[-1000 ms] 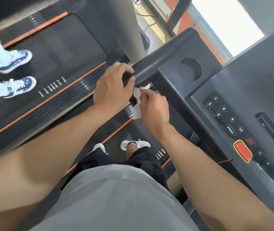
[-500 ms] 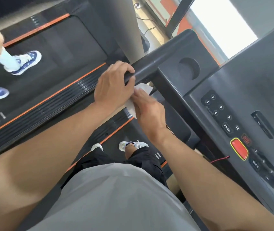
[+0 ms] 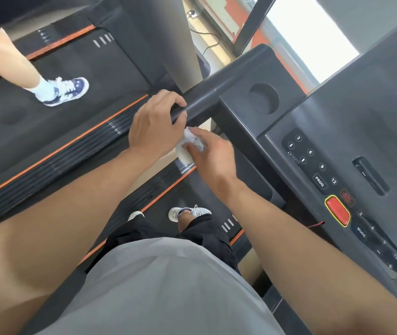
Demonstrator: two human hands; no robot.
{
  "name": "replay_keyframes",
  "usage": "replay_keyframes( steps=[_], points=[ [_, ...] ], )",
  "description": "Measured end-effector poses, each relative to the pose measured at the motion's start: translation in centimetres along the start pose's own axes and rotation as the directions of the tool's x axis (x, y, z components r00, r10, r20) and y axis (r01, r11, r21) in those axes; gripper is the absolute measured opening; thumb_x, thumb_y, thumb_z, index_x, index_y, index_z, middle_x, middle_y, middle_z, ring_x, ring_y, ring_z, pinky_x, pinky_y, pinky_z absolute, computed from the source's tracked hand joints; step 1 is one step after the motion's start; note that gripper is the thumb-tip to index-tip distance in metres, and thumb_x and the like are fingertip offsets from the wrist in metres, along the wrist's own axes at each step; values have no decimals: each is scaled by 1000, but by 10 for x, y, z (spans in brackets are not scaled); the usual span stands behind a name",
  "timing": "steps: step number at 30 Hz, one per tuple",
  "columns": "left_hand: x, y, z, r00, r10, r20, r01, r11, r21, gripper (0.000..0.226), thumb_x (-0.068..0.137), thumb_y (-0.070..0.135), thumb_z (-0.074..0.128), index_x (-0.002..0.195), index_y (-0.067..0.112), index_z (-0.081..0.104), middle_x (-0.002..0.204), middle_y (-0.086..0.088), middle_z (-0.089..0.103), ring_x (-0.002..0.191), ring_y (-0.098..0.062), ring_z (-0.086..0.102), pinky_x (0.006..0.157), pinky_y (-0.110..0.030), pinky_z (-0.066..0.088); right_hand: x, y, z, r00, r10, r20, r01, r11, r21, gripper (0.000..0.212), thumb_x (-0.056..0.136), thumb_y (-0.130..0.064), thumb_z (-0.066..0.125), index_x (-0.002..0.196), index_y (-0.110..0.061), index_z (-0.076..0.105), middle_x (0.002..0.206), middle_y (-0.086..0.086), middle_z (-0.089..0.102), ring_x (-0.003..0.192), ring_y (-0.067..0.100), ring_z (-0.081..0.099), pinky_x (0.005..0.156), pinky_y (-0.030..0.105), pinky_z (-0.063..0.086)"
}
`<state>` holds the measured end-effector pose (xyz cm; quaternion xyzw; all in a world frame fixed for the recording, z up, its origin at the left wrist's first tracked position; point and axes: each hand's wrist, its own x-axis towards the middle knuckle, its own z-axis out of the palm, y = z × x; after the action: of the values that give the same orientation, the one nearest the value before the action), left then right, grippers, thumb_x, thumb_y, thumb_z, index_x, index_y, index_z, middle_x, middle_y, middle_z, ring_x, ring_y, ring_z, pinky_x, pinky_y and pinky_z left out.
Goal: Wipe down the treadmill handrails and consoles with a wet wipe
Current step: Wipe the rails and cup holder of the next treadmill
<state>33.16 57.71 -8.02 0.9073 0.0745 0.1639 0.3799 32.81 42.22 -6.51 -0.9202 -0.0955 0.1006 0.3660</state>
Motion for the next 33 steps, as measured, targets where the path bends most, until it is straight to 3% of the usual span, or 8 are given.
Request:
replay_keyframes(
  steps=[5,10,12,15,22,27,29,33],
  points=[
    [1,-2,3,999,-32,-26,32,999,-16,14,88,24,62,102,22,65,112,11,65,103,-18,61,82,-39,49,2,11,-12,1000,-2,-26,1,1000,-31,28,100,-15,55,114,-24,78,101,-9,77,88,8,67,76,11,44],
    [0,-1,2,999,-23,-22,23,999,-28,11,88,23,62,99,23,65,112,12,65,103,-16,62,84,-39,50,34,42,-57,889,246,387,-66,903,-425,20,99,-13,56,89,-9,74,86,0,69,72,16,65,78,33,57],
    [-1,0,2,999,-33,-23,32,999,-41,10,88,22,63,98,23,65,112,13,65,104,-14,61,84,-36,48,39,44,-66,792,370,486,-252,923,-292,23,100,-9,57,78,-10,66,99,3,69,78,21,72,79,41,63],
    [2,0,0,996,-83,-22,81,994,-79,9,89,22,63,97,24,67,112,14,66,105,-11,60,85,-34,46,52,32,-51,835,354,421,-440,889,126,18,103,-16,57,90,-15,69,87,4,70,81,22,67,69,33,61],
    [0,-2,2,999,-44,-25,43,998,-39,8,88,22,61,95,24,66,111,13,66,103,-14,62,83,-39,50,40,41,-11,819,376,434,-466,877,120,74,75,-78,57,117,-19,73,109,2,77,104,27,71,102,48,52],
    [0,-2,2,999,7,-39,-8,1000,-19,7,89,21,60,93,22,66,110,11,66,101,-15,63,81,-36,49,37,40,-42,561,475,678,-703,705,87,34,106,-17,40,113,5,65,104,20,74,85,32,71,94,47,55],
    [0,-2,3,999,10,-41,-11,1000,-16,7,88,20,61,92,22,66,110,11,66,101,-15,62,81,-35,48,30,42,-51,453,439,776,-725,688,34,34,105,-11,36,112,3,66,100,16,73,82,27,70,88,41,55],
    [0,-1,3,999,4,-45,-5,1000,-29,6,88,21,61,92,22,66,110,11,66,100,-16,63,82,-38,50,47,29,-36,526,505,684,-777,613,144,30,105,-2,38,107,10,65,102,24,73,84,32,72,82,43,61]
  ],
)
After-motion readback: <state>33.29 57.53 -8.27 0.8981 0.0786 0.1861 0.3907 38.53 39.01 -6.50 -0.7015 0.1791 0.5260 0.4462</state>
